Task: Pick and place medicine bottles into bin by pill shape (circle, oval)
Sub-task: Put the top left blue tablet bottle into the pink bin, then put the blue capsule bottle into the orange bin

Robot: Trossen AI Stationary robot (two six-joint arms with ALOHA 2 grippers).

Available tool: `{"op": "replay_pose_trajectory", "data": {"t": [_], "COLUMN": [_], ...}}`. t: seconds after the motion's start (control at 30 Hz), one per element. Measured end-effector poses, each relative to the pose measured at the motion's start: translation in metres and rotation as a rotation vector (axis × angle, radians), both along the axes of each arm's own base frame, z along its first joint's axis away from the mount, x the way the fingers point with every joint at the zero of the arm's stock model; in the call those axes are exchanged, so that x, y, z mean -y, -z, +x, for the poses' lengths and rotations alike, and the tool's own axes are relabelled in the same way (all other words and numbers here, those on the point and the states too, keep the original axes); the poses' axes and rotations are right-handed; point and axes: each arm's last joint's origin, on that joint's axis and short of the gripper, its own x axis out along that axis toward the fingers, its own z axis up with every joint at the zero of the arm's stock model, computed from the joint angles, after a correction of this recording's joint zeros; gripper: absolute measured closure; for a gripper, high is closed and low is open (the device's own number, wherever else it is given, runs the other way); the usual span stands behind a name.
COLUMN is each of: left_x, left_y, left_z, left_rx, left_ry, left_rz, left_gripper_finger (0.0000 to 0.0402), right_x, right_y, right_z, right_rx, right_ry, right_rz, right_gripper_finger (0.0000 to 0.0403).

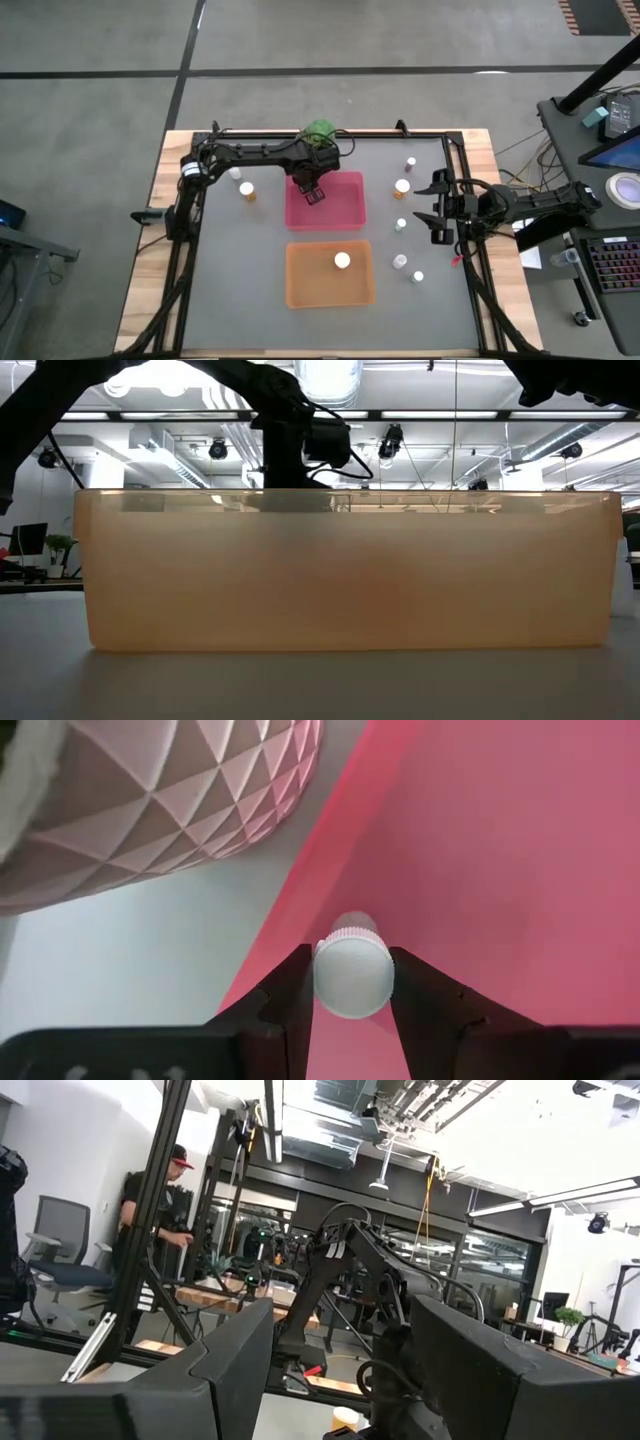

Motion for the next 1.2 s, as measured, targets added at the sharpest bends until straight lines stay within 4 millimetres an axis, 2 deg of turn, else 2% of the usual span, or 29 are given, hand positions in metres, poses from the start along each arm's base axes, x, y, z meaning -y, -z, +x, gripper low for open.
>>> {"op": "replay_pose_trajectory", "data": {"t": [0.33,0.67,0.9,1.2], "left_x": [0.000,0.000,0.000,0.003], "left_y": [0.003,0.003,0.002,-0.016], "left_z": [0.000,0.000,-0.001,-0.009], "left_rx": [0.002,0.004,0.001,0.019], "left_ry": [-0.012,-0.011,-0.008,-0.007], "left_rz": [-0.001,-0.001,-0.001,0.008], "left_gripper_finger": [0.0304,0.0252,0.0245,0.0244], "right_x": [0.000,0.000,0.000,0.000], "right_y": [0.000,0.000,0.000,0.000], "right_z": [0.000,0.000,0.000,0.000], "right_rx": [0.000,0.000,0.000,0.001], "right_ry": [0.000,0.000,0.000,0.000], "right_rz": [0.000,0.000,0.000,-0.001], "right_gripper_finger": [0.0174,0.0174,0.0174,0.0174]}}
